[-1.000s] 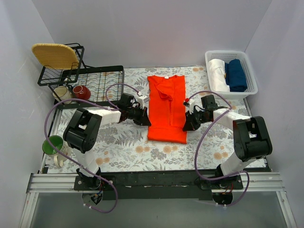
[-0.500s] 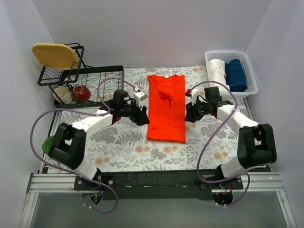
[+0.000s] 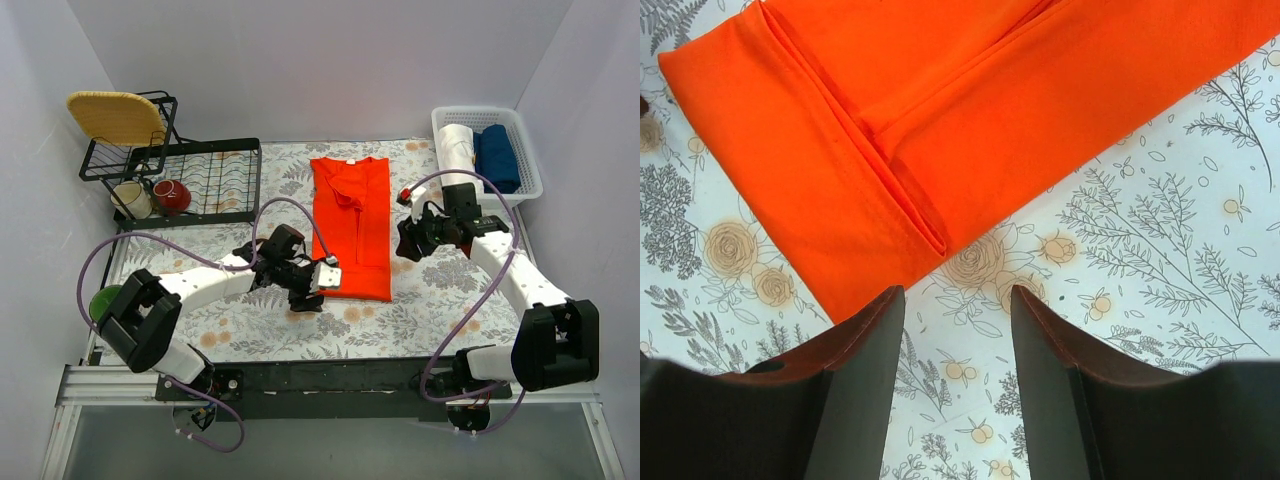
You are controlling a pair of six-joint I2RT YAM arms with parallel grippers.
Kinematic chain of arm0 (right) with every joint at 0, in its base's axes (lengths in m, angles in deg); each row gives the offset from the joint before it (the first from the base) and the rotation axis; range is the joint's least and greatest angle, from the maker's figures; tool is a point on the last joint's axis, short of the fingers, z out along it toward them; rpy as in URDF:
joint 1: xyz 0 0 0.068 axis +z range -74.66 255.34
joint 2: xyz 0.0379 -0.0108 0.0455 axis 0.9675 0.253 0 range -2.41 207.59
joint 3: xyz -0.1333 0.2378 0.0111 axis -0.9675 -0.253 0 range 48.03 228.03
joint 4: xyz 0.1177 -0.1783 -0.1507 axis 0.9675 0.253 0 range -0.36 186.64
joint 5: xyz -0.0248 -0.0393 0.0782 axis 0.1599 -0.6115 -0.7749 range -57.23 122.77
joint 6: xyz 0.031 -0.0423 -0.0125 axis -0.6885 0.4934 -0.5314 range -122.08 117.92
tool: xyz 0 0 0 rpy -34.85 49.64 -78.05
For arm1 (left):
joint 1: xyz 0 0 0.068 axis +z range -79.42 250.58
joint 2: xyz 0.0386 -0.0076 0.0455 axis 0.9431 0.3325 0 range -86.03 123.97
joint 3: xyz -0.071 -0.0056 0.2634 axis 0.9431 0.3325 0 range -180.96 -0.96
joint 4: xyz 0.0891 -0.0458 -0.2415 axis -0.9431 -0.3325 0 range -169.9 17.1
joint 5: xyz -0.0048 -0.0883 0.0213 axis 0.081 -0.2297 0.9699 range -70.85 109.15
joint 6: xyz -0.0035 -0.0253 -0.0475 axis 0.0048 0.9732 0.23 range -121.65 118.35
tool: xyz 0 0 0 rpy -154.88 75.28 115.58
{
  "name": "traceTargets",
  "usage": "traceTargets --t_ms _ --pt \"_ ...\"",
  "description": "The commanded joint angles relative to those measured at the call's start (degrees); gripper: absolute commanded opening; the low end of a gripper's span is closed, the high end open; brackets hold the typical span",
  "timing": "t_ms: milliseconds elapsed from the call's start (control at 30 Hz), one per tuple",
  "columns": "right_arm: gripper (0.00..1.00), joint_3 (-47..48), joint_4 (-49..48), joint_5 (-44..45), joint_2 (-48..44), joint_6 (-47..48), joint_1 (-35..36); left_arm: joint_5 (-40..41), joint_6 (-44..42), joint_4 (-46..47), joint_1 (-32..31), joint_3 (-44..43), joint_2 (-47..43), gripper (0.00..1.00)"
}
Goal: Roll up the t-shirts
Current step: Roll the T-shirt to the center of the board.
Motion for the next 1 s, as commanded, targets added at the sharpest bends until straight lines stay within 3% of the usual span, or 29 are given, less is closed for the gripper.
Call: traceTargets --t_ms 0,133,333,467,633,767,967 --pt "0.55 -0.1 3.3 -1.2 -3.4 1.7 -0.3 4.1 -9.1 4.9 -0.4 1.6 1.4 0.56" --pt "0.55 -1.9 4.8 -2.3 -5.9 1.8 -0.2 6.6 -11.4 13.1 -0.7 6.6 2.5 0.56" --pt "0.55 -6.4 6.3 -3.4 -8.3 5.1 -0.2 7.9 -11.2 13.9 -0.7 5.8 7.5 0.50" --pt "0.64 -8.6 6.1 -5.3 -8.7 9.9 0.2 9.3 -10.3 13.9 -0.7 5.8 10.5 0.31" --pt "0.66 -12.9 -1.0 -4.2 -11.5 15.7 3.9 7.8 -8.2 10.0 -0.6 4.8 12.5 0.00" --pt "0.66 -16.9 -3.0 -2.9 -14.0 21.5 9.5 3.4 -0.8 4.4 1.1 0.5 13.1 0.00" --pt "0.67 -20.4 -4.2 -2.1 -17.4 26.6 15.5 -11.6 19.4 -0.1 8.0 -9.6 15.4 0.00"
